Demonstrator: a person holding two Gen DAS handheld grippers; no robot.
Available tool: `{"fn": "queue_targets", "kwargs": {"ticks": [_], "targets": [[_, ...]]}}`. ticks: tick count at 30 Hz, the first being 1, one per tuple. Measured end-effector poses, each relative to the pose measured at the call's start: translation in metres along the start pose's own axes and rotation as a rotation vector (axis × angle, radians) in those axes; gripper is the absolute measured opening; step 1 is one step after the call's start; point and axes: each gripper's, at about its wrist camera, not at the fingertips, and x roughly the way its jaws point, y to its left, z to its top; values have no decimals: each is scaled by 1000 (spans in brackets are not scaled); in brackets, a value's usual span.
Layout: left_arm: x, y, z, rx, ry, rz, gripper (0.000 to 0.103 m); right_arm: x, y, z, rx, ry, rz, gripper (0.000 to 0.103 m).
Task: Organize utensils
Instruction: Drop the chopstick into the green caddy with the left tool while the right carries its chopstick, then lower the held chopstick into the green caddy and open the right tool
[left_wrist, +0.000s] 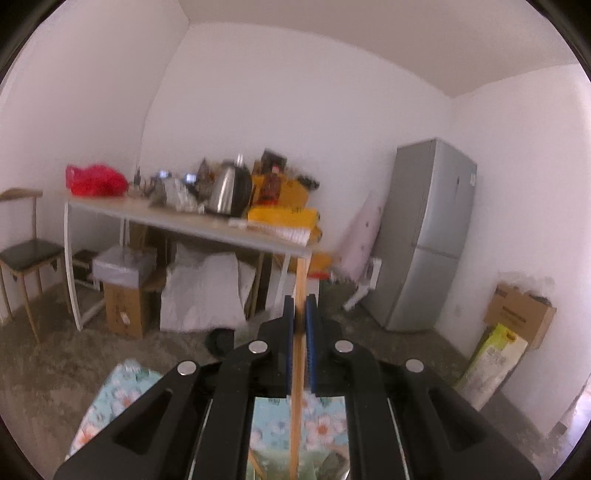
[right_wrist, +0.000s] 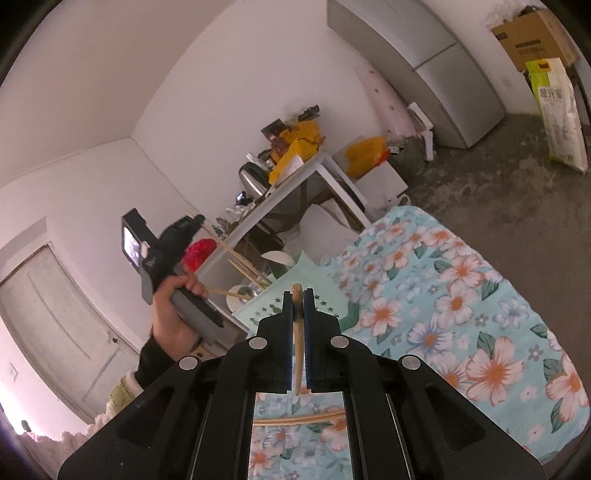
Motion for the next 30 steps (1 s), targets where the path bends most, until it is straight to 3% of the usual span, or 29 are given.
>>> {"fn": "queue_targets", "kwargs": {"ticks": [2, 4, 6, 15, 18, 23, 30], "targets": [[2, 2, -7, -7, 39, -15, 6, 0, -1, 0, 0, 4, -3, 3], [-3, 4, -12, -6, 58, -34, 13, -3, 1, 0, -3, 7, -4, 3], [-12, 5, -14, -9, 67, -55, 31, -4, 2, 0, -2, 9, -4, 3], [-90, 8, -15, 26, 38, -137, 56, -9, 26, 4, -59, -20, 0, 3], [-117, 14, -21, 60, 51, -127, 64, -10, 47, 19, -127, -63, 16, 3], [-158, 37, -56, 108, 147, -93, 74, 7, 98, 59, -312, -158, 40, 3], [-204, 78, -125, 109, 282, -22, 86, 74, 160, 95, -518, -154, 13, 3]]}}
